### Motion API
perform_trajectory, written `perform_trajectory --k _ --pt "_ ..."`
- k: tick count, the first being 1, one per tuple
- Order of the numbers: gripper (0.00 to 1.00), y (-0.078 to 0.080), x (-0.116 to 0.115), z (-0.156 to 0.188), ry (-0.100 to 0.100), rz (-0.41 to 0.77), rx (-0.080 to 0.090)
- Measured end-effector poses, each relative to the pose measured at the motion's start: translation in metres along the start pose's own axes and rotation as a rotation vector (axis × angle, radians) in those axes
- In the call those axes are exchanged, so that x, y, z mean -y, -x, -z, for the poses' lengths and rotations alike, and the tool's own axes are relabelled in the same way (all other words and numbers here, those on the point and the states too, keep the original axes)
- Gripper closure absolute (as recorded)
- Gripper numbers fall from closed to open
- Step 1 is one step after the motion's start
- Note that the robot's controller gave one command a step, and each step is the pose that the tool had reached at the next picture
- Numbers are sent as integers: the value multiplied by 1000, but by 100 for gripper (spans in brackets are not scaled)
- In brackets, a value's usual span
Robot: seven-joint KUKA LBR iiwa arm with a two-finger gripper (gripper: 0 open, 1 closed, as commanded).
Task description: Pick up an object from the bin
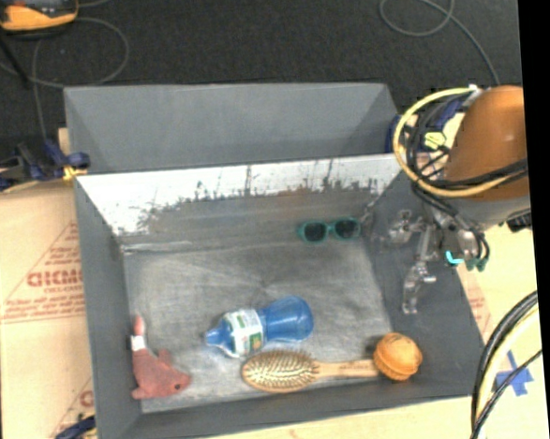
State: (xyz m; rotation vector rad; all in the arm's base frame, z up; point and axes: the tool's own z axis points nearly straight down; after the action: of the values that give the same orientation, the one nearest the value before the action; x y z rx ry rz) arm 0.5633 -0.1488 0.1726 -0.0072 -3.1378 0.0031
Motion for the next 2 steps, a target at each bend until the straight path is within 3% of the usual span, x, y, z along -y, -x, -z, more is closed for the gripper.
perform_trajectory --k 1,2 --pt "0 2 0 4 -2 3 8" --pt "100 -17 11 -99 -2 224 10"
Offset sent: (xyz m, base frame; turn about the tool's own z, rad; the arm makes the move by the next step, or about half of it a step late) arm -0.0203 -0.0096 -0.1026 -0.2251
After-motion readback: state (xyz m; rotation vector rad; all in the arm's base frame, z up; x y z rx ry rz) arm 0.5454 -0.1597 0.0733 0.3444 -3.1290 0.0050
